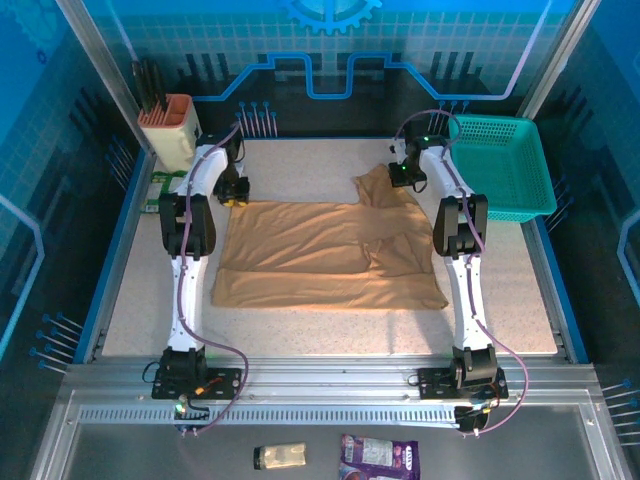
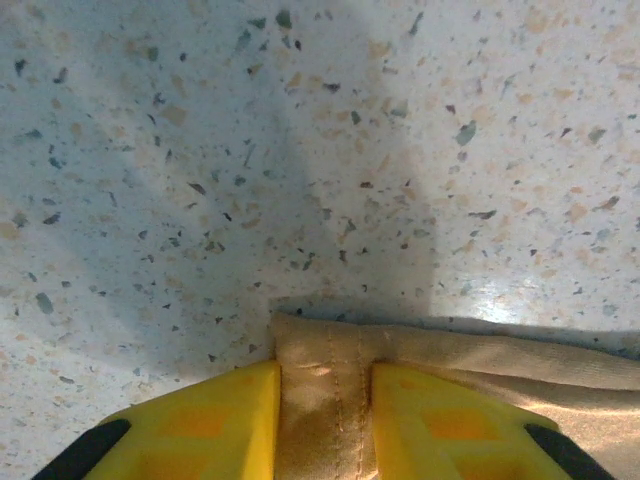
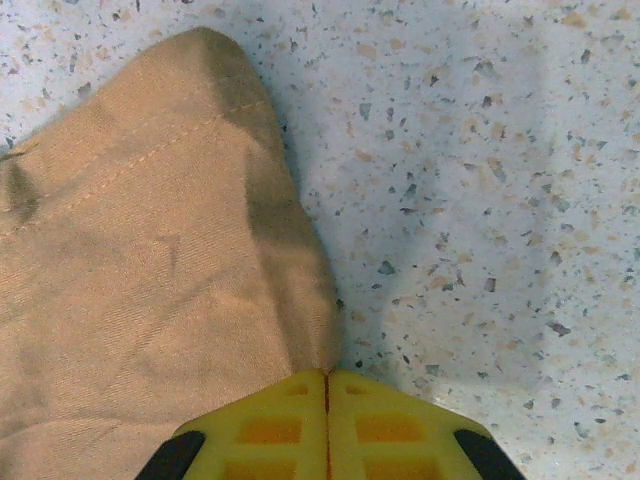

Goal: Fold the inside-out t-shirt

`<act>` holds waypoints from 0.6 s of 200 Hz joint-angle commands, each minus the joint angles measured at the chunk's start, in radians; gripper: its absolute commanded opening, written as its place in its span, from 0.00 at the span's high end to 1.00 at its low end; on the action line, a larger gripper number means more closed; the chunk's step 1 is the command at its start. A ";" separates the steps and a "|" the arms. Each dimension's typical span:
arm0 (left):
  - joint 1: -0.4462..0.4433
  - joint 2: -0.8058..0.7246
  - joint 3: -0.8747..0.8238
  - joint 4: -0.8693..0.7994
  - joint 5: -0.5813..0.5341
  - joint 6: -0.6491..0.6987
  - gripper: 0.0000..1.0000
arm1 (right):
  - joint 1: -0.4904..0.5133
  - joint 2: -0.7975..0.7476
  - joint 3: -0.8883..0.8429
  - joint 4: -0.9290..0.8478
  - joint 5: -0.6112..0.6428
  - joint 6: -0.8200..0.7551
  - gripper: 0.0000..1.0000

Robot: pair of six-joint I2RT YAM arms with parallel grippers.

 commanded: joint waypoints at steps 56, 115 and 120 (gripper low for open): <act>0.012 0.033 0.036 0.000 -0.012 0.024 0.74 | 0.013 -0.041 -0.027 -0.043 0.025 -0.012 0.93; 0.012 -0.130 -0.158 0.186 -0.039 0.000 0.93 | 0.012 -0.137 -0.104 -0.007 0.027 0.013 1.00; 0.012 -0.148 -0.181 0.203 -0.040 -0.003 0.93 | 0.013 -0.155 -0.121 0.003 0.027 0.017 1.00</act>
